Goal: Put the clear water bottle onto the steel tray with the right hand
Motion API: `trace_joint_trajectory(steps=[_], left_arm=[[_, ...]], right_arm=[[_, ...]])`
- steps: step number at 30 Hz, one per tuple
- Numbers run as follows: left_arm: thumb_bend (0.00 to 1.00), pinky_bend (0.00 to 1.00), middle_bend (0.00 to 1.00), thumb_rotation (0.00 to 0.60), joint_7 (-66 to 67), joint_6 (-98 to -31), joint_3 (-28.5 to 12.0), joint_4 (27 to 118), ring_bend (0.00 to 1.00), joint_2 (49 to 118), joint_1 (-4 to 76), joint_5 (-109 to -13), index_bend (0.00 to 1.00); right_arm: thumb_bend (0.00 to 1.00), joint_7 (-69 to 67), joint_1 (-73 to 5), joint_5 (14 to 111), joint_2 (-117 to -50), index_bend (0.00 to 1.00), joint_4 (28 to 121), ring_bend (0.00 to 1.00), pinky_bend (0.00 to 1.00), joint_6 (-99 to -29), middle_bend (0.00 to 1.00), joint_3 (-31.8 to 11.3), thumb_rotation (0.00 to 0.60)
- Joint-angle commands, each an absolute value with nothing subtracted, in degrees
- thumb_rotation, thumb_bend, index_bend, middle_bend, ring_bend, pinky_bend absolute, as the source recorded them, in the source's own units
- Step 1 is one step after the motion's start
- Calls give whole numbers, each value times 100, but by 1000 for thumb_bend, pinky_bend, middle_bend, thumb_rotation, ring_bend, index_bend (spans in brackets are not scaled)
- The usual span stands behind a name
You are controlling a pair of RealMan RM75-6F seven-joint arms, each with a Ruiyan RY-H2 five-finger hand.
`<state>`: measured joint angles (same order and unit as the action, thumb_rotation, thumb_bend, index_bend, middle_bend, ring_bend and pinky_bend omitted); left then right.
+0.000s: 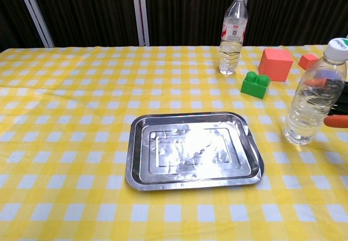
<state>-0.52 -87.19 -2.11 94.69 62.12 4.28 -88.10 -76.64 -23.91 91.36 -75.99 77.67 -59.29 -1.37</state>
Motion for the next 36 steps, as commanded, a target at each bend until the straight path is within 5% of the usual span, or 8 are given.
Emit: trace_joint_trajectory(steps=[1,10,14,25,36], left_arm=[[174,0,16,600,-31,-8705,-214,9472,0,6217,433,-8797,160],[174,0,14,600,32,-8648,-188,9527,0,6218,447,-8789,162],[174,0,15,600,62,-8671,-182,9539,0,6226,449,-8830,173],[175,0,14,600,111,-8668,-154,9553,0,6252,461,-8888,180],[175,0,13,600,24,-8613,-125,9556,0,6232,481,-8906,180]], right_arm=[[112,-7474,-2357,8968,-7758,120,7619,0,0,-6029,104,-211,600],[112,-7474,-2348,8824,-8099,170,7322,0,0,-6083,149,-215,600],[112,-7597,-2377,8696,-8296,336,7155,26,0,-6088,288,-309,600],[186,-6960,-2367,7785,-9077,908,6866,403,56,-6010,744,-849,600],[241,-6310,-2308,7815,-8929,1000,7258,509,117,-6309,804,-1039,600]])
